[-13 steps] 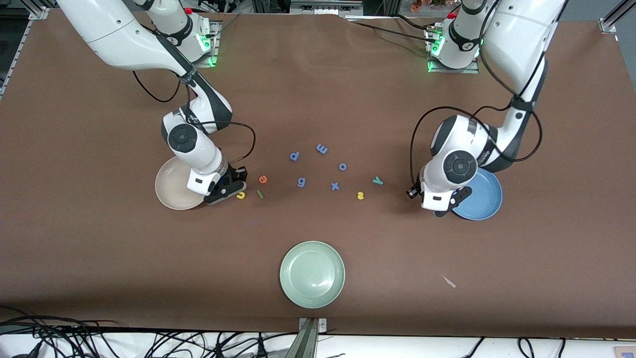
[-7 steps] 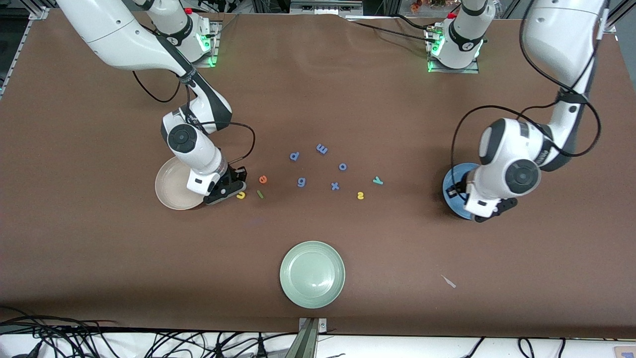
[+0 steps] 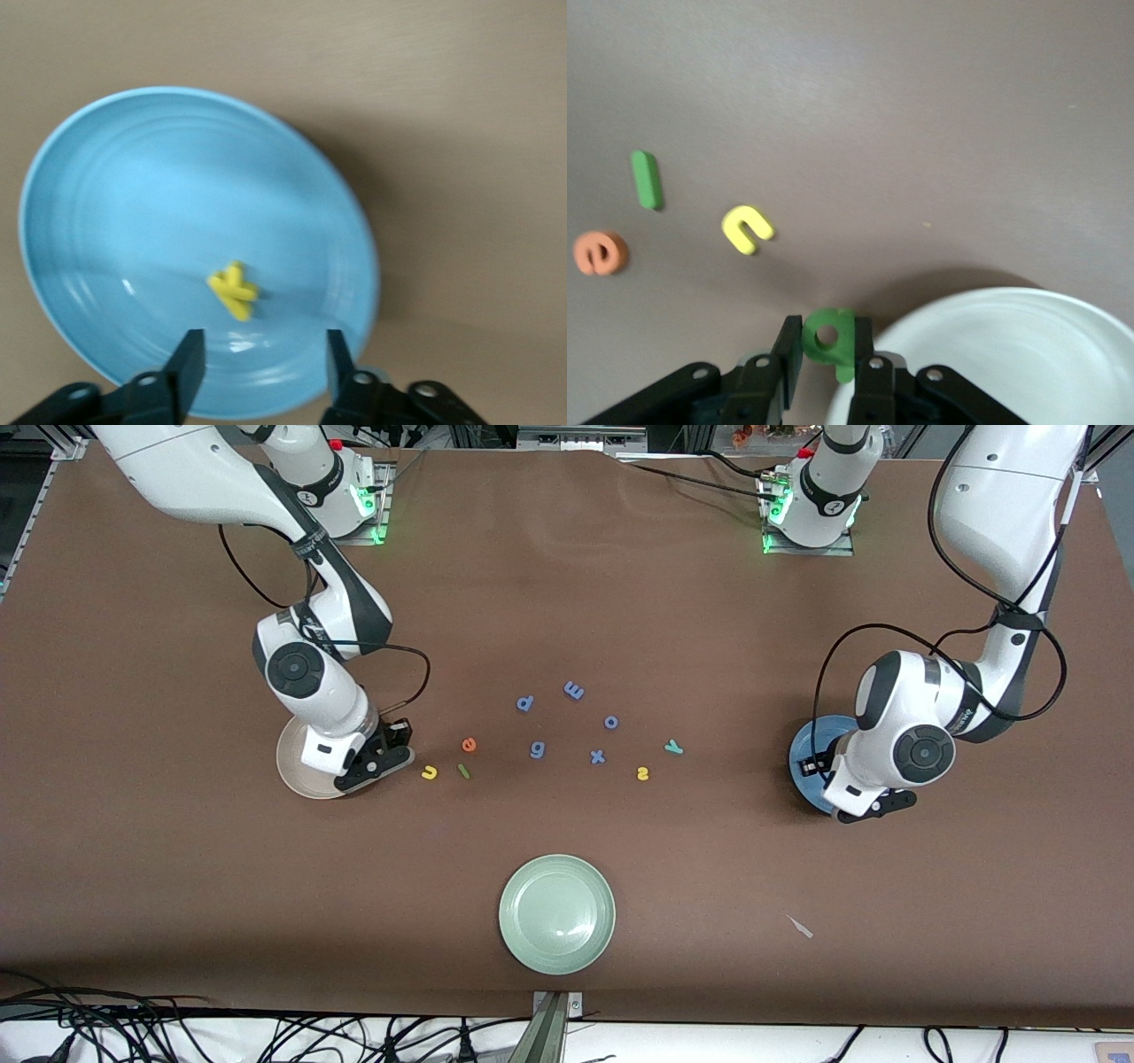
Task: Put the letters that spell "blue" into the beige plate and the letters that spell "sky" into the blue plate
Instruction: 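Release the K onto the blue plate and the green letter onto the white plate, then grasp the teal l with the left gripper while the right gripper grasps the n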
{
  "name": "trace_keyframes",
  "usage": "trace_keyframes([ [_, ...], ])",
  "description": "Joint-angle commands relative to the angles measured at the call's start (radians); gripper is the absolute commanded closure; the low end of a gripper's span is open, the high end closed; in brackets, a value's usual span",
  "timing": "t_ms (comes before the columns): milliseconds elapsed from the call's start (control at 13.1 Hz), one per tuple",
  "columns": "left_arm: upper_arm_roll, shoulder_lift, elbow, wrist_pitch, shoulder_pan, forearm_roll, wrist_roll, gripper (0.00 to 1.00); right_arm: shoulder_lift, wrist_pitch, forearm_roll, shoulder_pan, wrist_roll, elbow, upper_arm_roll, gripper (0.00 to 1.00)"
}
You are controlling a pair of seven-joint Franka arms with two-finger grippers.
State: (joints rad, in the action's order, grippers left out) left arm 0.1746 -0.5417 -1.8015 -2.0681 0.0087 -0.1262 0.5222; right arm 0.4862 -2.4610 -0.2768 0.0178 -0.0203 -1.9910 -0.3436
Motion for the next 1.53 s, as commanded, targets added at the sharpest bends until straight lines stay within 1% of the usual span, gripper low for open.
trace_keyframes([
  [0, 0.116, 0.034, 0.026, 0.013, -0.013, -0.016, 0.214, 0.01, -0.023, 0.043, 0.004, 0.033, -0.13, -0.005, 0.034, 0.82],
  [76, 0.158, 0.022, 0.039, 0.01, -0.035, -0.018, 0.37, 0.01, -0.029, 0.05, 0.004, 0.036, -0.173, -0.011, 0.057, 0.8],
  [153, 0.172, -0.009, 0.043, 0.0, -0.082, -0.03, 0.497, 0.01, -0.031, 0.05, 0.004, 0.039, -0.197, -0.015, 0.072, 0.7],
  [229, 0.169, -0.03, 0.059, -0.001, -0.145, -0.032, 0.594, 0.01, -0.031, 0.05, 0.004, 0.045, -0.21, -0.022, 0.08, 0.65],
  [306, 0.167, -0.064, 0.094, -0.001, -0.177, -0.03, 0.648, 0.01, -0.031, 0.05, 0.004, 0.047, -0.208, -0.023, 0.08, 0.61],
  [382, 0.167, -0.085, 0.103, -0.003, -0.185, -0.033, 0.686, 0.02, -0.031, 0.05, 0.004, 0.047, -0.193, -0.022, 0.08, 0.55],
  [459, 0.169, -0.101, 0.1, -0.035, -0.196, -0.032, 0.714, 0.03, -0.031, 0.05, 0.005, 0.047, -0.179, -0.022, 0.077, 0.45],
  [535, 0.167, -0.118, 0.091, -0.078, -0.216, -0.032, 0.767, 0.04, -0.031, 0.05, 0.005, 0.047, -0.147, -0.022, 0.069, 0.44],
  [612, 0.163, -0.139, 0.094, -0.095, -0.243, -0.033, 0.818, 0.06, -0.031, 0.05, 0.005, 0.047, -0.103, -0.019, 0.036, 0.44],
  [688, 0.16, -0.148, 0.094, -0.102, -0.249, -0.07, 0.835, 0.12, -0.02, 0.05, 0.005, 0.045, -0.026, -0.009, -0.001, 0.44],
  [765, 0.161, -0.153, 0.093, -0.102, -0.243, -0.104, 0.84, 0.14, 0.011, 0.043, 0.004, 0.044, 0.032, 0.017, -0.047, 0.44],
  [841, 0.16, -0.17, 0.093, -0.115, -0.239, -0.112, 0.844, 0.19, 0.046, 0.043, 0.004, 0.04, 0.075, 0.064, -0.09, 0.44],
  [918, 0.16, -0.172, 0.09, -0.133, -0.237, -0.11, 0.864, 0.22, 0.066, 0.042, 0.004, 0.034, 0.092, 0.089, -0.11, 0.44],
  [1147, 0.161, -0.184, 0.09, -0.161, -0.242, -0.109, 0.903, 0.26, 0.097, 0.019, -0.004, 0.033, 0.062, 0.089, -0.126, 0.43],
  [1376, 0.161, -0.195, 0.09, -0.17, -0.243, -0.102, 0.903, 0.3, 0.13, -0.051, -0.005, 0.033, -0.094, 0.089, -0.124, 0.43],
  [1453, 0.161, -0.195, 0.088, -0.17, -0.242, -0.099, 0.904, 0.35, 0.143, -0.065, -0.007, 0.033, -0.117, 0.089, -0.124, 0.43],
])
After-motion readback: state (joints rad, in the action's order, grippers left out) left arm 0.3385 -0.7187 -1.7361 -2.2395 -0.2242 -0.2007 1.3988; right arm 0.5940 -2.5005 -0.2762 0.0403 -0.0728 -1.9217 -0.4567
